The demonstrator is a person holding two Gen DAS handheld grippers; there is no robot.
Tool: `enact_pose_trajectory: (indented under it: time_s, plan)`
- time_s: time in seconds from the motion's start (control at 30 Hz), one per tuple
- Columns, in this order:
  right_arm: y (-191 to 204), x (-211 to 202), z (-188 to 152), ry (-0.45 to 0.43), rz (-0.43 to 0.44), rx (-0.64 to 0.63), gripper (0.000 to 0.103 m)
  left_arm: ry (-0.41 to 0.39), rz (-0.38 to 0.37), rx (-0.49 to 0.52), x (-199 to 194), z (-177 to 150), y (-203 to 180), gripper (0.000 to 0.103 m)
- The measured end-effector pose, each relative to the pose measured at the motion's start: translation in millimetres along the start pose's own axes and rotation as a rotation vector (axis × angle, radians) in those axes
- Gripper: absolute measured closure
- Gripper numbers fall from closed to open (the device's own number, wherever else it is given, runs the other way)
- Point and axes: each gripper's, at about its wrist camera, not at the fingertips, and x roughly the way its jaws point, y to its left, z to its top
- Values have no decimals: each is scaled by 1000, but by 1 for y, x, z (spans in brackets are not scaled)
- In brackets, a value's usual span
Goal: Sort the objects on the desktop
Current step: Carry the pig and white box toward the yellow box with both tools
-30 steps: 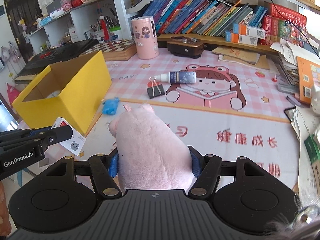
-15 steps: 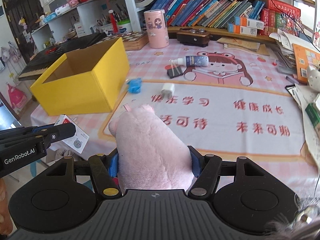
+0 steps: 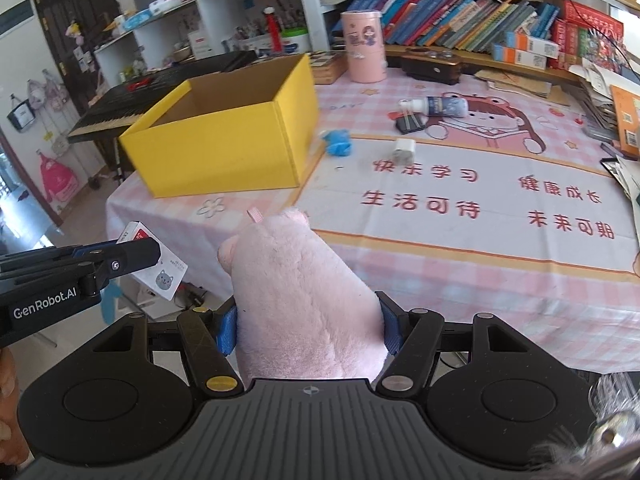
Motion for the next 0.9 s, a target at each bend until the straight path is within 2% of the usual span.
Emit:
enact_pose_trajectory:
  time_s: [0.4, 0.9]
  plan:
    - [30, -2, 1, -15, 39, -55, 40, -45, 37, -26, -24, -4, 20, 90]
    - [57, 6, 8, -8, 76, -121, 40, -75, 69, -60, -34, -3, 40, 90]
